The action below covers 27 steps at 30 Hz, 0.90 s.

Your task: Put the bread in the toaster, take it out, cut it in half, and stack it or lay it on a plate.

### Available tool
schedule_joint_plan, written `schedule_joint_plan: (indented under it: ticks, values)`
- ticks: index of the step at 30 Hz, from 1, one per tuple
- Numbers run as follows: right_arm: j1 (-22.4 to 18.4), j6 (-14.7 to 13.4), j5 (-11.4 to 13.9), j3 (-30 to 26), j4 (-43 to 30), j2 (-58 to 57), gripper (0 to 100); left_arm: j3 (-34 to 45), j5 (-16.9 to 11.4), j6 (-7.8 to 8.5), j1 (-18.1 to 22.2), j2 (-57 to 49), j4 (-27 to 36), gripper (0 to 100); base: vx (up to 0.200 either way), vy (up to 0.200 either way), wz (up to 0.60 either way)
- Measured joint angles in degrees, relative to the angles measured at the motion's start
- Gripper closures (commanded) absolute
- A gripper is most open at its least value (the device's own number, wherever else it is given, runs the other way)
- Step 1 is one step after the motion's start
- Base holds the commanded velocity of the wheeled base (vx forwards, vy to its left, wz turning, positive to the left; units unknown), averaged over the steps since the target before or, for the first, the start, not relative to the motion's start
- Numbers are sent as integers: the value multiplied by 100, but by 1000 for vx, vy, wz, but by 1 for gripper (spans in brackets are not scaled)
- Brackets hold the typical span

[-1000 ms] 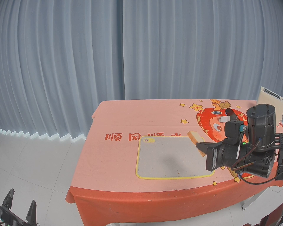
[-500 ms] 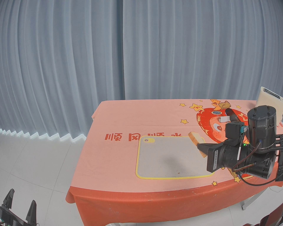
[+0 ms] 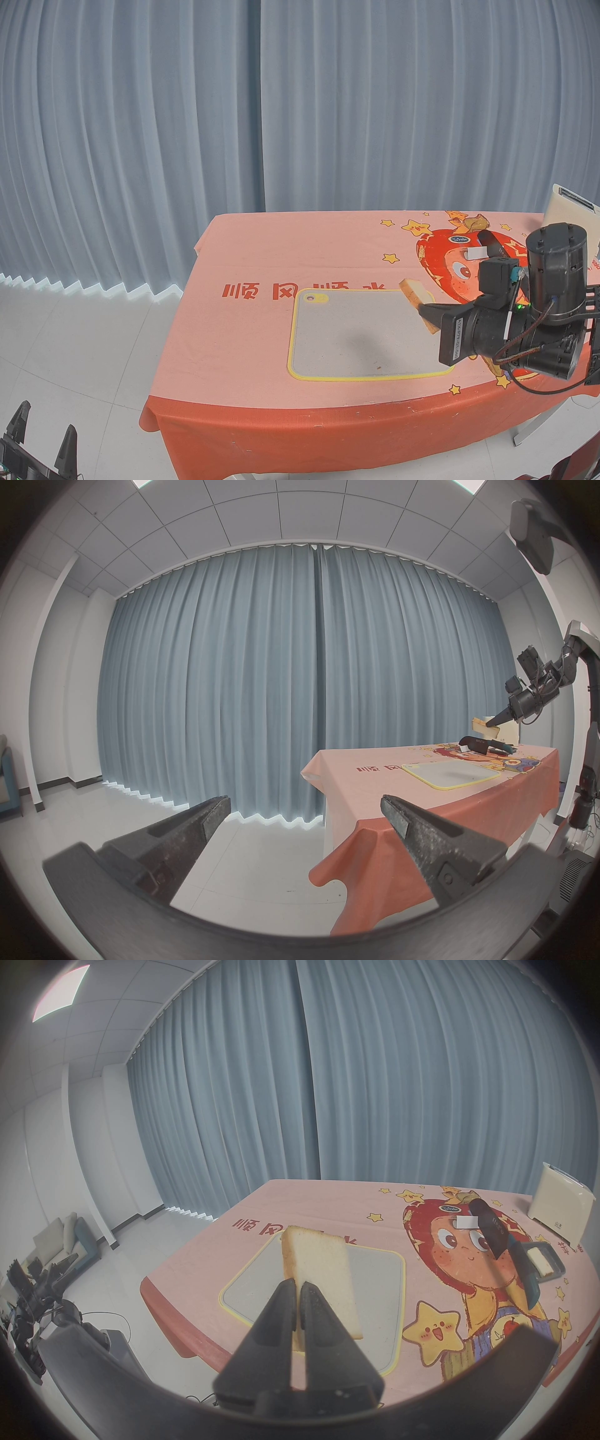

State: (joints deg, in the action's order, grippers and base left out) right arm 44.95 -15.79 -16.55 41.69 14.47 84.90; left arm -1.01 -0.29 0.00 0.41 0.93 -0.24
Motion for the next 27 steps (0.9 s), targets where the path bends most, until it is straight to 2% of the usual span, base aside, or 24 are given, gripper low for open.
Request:
schedule_joint_plan:
  ticks: [22,27]
  values:
    - [150,5,-5,-18,2,-4,100,0,5,10,0,0,0,0,0,0,0]
    - [166,6,-11,-22,2,-4,100,0,5,10,0,0,2,0,0,-200,0]
